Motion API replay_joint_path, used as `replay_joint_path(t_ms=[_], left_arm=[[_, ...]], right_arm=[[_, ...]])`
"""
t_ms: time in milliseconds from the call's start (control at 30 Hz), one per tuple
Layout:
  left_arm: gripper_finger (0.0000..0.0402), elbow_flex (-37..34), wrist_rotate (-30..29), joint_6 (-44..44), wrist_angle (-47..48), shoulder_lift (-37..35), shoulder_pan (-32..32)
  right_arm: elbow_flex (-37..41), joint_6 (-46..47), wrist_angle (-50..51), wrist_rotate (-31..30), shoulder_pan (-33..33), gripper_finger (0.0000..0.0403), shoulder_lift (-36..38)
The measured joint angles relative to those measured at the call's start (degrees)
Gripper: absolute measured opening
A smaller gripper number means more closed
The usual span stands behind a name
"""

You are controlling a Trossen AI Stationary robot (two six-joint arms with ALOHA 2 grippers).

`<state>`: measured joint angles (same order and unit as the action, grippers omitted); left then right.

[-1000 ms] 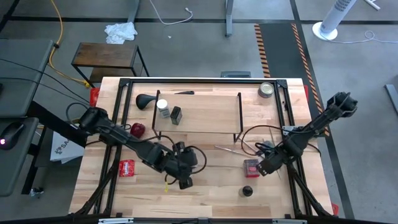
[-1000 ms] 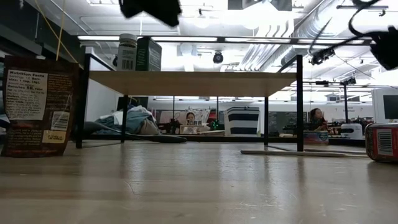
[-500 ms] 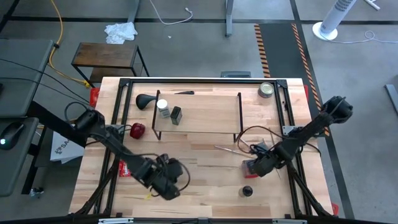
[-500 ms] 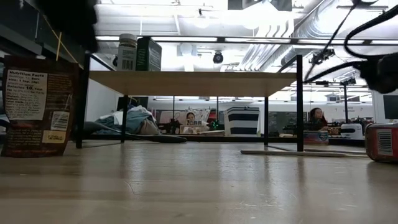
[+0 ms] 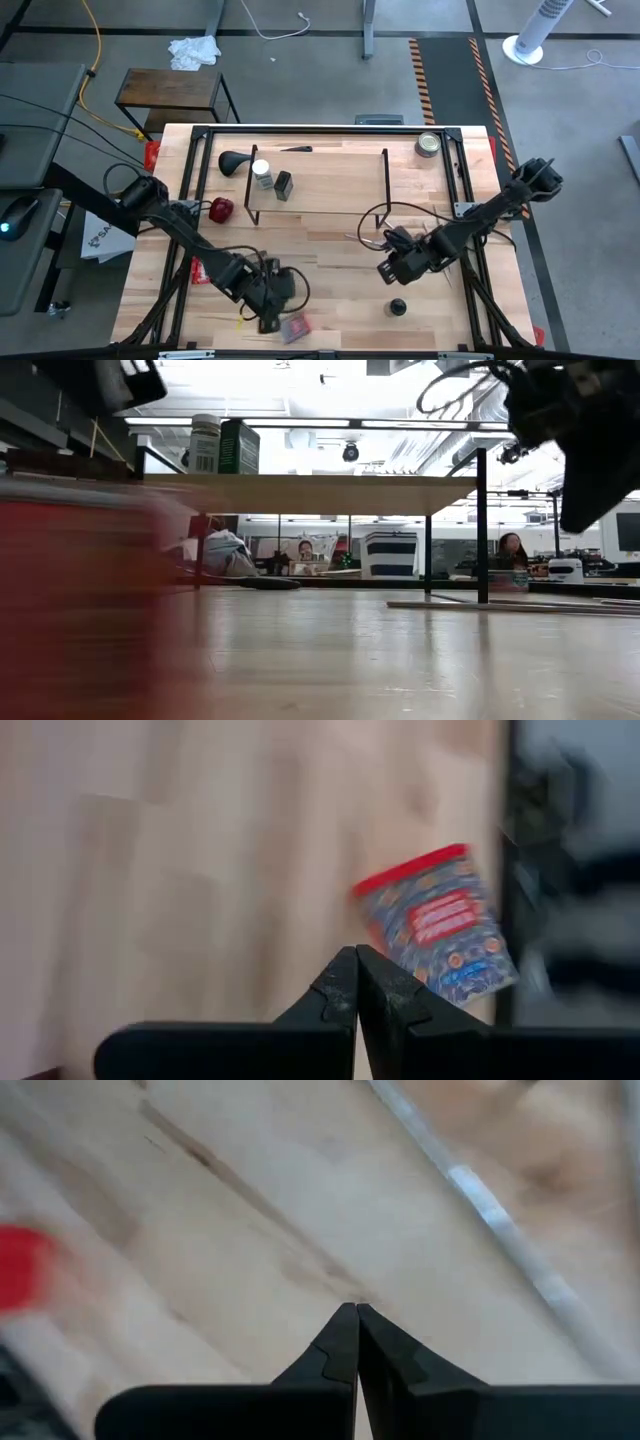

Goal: Shelf spices
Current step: Put the red seasoning can on the shelf

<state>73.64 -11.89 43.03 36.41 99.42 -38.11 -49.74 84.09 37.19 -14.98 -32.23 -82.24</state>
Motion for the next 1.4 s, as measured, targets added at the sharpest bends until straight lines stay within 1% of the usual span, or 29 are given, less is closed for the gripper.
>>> replay_joint_path(t_ms=[67, 133, 200, 267, 333, 367, 433, 467, 533, 600, 633, 700, 833, 900, 967, 1067, 1200, 1333, 1400], left_arm=[[0.0001, 0.0, 6.2, -3.9, 1.2, 0.0, 0.1], [0.0001, 0.0, 9.8, -3.6, 4.9, 0.0, -0.7], [0.0007, 0.0, 13.2, 0.2, 8.5, -0.3, -2.2], [0.0015, 0.0, 16.3, 5.5, 10.0, -1.4, -5.1], [0.0022, 0.0, 19.2, 10.9, 7.3, -3.2, -9.7], [0.0023, 0.1, 19.8, 13.5, 5.1, -3.8, -12.4], [0.0018, 0.2, 19.1, 19.0, -0.6, -3.9, -17.6], [0.0011, 0.2, 17.8, 21.6, -3.9, -3.3, -20.1], [0.0003, 0.2, 12.7, 25.8, -10.6, -1.5, -23.8], [0.0003, 0.2, 7.6, 29.6, -14.4, 0.7, -25.5], [0.0002, 0.2, 6.4, 31.4, -15.6, 2.1, -25.5], [0.0001, 0.1, 5.8, 33.5, -16.0, 5.4, -24.5], [0.0001, 0.0, 8.1, 35.5, -16.3, 11.1, -21.3], [0.0001, 0.0, 7.9, 38.3, -15.7, 12.7, -20.1], [0.0001, 0.0, 5.8, 40.6, -15.1, 13.2, -19.3], [0.0001, 0.1, 1.9, 41.5, -14.5, 13.0, -18.1], [0.0000, 0.1, 0.7, 39.1, -9.1, 13.0, -15.1], [0.0000, 0.1, -0.7, 34.1, -3.4, 13.0, -10.6], [0.0000, 0.1, 0.0, 31.3, -2.6, 12.8, -8.2]], right_arm=[[-3.4, -3.0, 7.2, -0.1, 0.0, 0.0000, 0.5], [-6.2, -4.8, 13.5, -0.2, 0.0, 0.0000, 0.7], [-8.2, -5.3, 17.5, -0.3, -0.2, 0.0000, 0.6], [-9.4, -4.9, 19.9, -0.4, -0.6, 0.0000, 0.6], [-9.5, -4.2, 20.5, -0.4, -1.4, 0.0000, 0.6], [-9.5, -4.2, 20.6, -0.4, -1.6, 0.0000, 0.6], [-9.5, -4.1, 20.6, 0.0, -2.2, 0.0000, 0.6], [-9.5, -4.1, 20.6, 0.1, -2.4, 0.0000, 0.6], [-9.5, -4.0, 20.6, 0.0, -2.6, 0.0000, 0.6], [-9.5, -4.0, 20.6, -0.1, -2.7, 0.0000, 0.6], [-9.5, -4.0, 20.6, -0.3, -2.7, 0.0000, 0.6], [-9.5, -4.0, 20.5, -1.0, -2.5, 0.0000, 0.6], [-9.5, -4.1, 20.5, -0.8, -1.8, 0.0000, 0.6], [-9.5, -4.3, 20.5, -0.6, -1.8, 0.0000, 0.6], [-9.5, -4.5, 20.5, -0.2, -1.8, 0.0000, 0.6], [-9.5, -4.9, 20.5, 0.4, -1.8, 0.0000, 0.6], [-9.5, -5.8, 20.2, 0.4, -1.8, 0.0000, 0.6], [-9.4, -10.6, 16.7, 0.4, -1.8, 0.0000, 0.6], [-9.5, -12.3, 15.8, 0.7, -1.8, 0.0000, 0.6]])
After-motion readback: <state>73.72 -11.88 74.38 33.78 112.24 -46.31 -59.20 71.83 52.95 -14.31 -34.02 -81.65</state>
